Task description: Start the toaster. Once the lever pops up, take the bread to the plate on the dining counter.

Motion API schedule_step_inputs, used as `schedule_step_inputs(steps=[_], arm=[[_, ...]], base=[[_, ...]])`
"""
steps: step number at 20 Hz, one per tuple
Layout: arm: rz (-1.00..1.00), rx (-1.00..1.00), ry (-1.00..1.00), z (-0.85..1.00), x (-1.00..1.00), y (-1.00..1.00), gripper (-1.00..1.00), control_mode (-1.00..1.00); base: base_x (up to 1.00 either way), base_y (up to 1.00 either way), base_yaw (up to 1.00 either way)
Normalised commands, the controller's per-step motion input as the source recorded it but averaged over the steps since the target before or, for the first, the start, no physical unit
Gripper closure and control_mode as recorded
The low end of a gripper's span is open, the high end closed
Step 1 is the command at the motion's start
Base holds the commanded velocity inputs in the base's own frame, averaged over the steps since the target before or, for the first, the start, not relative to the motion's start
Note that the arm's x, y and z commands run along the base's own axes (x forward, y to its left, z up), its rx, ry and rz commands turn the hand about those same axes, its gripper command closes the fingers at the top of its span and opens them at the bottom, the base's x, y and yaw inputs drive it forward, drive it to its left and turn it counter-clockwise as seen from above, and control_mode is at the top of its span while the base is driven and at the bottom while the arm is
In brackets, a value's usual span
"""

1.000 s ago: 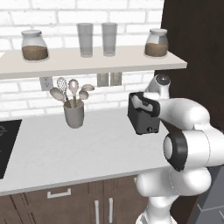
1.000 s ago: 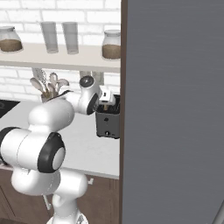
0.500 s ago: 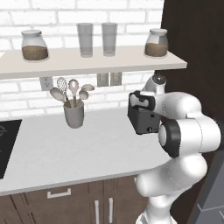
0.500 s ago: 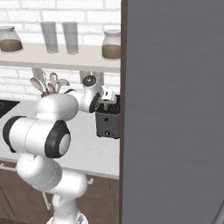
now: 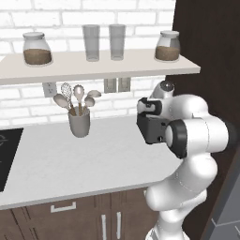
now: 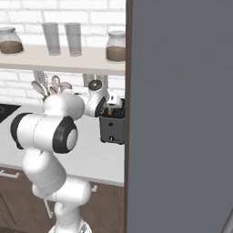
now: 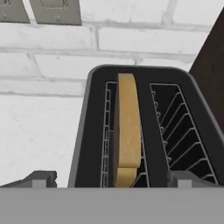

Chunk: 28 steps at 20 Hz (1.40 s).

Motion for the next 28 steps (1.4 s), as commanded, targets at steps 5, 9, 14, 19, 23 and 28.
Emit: schedule_step_inputs(steps=[5,9,14,19,23,28], arm=[[0.0,0.0,0.0,-0.13,0.23,-0.05,-1.0,-1.0],[0.0,0.0,0.0,-0.16,0.26,-0.08,-1.0,-1.0],[0.0,0.0,0.0,-0.18,0.29,-0.05,-1.0,-1.0],[0.0,0.0,0.0,-0.17,0.29,-0.05,-1.0,-1.0],[0.0,0.0,0.0,-0.13,0.12,-0.07,-1.0,-1.0],[0.0,0.0,0.0,-0.08,0.01,-0.11,-1.0,-1.0]], base=[[0.0,0.0,0.0],[0.0,0.0,0.0],[0.0,0.0,0.0],[0.0,0.0,0.0],[0.0,0.0,0.0],[0.0,0.0,0.0]])
